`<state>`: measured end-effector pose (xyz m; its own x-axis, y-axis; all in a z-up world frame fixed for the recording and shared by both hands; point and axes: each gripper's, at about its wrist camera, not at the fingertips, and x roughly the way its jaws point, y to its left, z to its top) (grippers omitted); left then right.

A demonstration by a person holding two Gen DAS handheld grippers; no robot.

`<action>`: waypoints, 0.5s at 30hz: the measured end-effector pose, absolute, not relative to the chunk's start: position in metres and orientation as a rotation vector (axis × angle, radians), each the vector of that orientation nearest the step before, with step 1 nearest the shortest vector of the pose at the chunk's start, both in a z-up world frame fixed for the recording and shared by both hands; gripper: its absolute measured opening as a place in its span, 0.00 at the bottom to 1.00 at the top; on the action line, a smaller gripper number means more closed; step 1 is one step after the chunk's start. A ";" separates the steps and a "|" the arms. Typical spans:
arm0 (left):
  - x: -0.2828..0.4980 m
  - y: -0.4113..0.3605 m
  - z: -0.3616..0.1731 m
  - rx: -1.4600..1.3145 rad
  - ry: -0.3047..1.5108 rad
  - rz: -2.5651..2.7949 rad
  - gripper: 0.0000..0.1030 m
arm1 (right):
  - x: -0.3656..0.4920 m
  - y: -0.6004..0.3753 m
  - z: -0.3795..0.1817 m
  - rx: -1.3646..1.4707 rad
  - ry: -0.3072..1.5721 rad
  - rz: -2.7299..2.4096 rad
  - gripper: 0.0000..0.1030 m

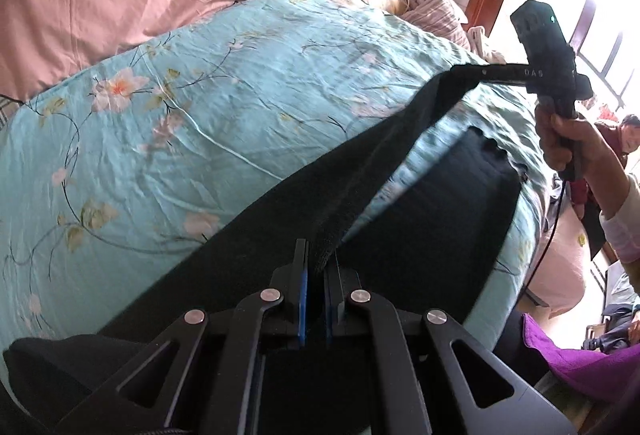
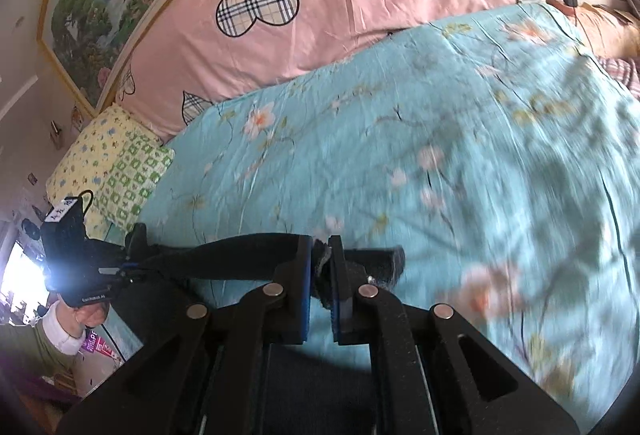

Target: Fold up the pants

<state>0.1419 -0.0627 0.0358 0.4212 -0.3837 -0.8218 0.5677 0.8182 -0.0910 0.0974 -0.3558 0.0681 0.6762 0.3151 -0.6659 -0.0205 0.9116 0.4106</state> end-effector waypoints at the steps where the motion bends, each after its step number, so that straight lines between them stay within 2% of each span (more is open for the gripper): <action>1: 0.136 -0.063 0.036 0.213 0.963 -0.603 0.04 | 0.090 -0.355 0.067 0.382 0.810 0.196 0.08; 15: 0.086 -0.070 0.032 0.219 0.954 -0.649 0.04 | 0.010 -0.340 0.068 0.327 0.792 0.185 0.08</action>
<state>0.0863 -0.0699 0.0321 0.4078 -0.4167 -0.8124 0.6026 0.7913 -0.1034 0.0098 -0.3399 0.0678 0.6898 0.2840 -0.6660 -0.0411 0.9337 0.3556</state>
